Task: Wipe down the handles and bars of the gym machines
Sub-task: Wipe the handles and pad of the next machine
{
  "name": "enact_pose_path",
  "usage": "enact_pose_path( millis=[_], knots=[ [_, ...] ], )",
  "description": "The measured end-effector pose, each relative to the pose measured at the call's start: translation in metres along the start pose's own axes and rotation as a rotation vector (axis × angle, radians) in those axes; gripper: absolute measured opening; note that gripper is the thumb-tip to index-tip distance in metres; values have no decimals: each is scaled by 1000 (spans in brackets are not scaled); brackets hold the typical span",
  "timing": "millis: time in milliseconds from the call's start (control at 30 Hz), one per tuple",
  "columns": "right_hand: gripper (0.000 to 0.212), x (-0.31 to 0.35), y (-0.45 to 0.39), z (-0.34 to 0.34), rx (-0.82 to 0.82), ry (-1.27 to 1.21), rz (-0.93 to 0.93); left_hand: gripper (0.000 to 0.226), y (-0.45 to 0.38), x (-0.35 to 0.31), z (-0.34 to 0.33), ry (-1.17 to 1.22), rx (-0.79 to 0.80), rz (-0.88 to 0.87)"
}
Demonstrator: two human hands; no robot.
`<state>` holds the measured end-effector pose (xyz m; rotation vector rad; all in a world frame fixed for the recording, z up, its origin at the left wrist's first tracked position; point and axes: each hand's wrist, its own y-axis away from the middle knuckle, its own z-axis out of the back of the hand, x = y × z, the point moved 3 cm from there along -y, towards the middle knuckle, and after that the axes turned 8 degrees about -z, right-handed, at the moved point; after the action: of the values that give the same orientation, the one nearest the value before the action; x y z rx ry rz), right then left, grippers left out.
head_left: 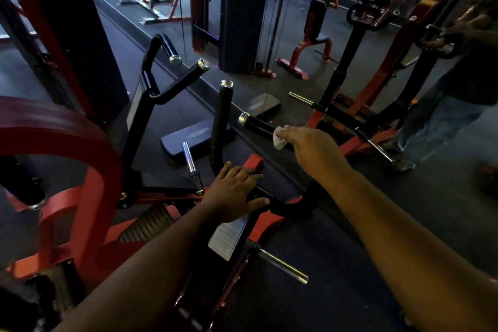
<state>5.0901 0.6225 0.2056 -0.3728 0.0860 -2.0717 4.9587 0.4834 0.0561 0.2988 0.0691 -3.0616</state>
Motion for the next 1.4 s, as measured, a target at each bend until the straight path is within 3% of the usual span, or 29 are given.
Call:
enact_pose_path(
  millis=[133,267,433,667,767,900,1000,1167,1267,1400],
  knots=[
    [42,27,-32,-9,-70,41,20,86,-4,0,3,-3,22,-7],
    [44,51,-48,-25,-20,65,103,85,-3,1,2,-7,35,7],
    [42,19,-19,-4,45,25,86,82,2,-3,4,-5,-6,12],
    [43,-13,4,9,-47,-16,-39,81,-4,-5,7,16,34,32],
    [44,19,-27,0,-95,-28,25,83,-2,-5,5,-2,37,27],
    [48,48,-52,-20,-4,76,177,84,-1,-3,3,-10,25,31],
    [56,46,-46,-19,50,169,234,84,-2,-3,3,-13,29,31],
    [44,4,-18,-8,68,300,410,82,-1,-5,6,15,25,28],
    [51,-18,-6,5,150,330,404,81,-1,-5,8,20,25,25],
    [51,9,-22,7,29,194,312,80,-2,-5,11,24,34,15]
  ],
)
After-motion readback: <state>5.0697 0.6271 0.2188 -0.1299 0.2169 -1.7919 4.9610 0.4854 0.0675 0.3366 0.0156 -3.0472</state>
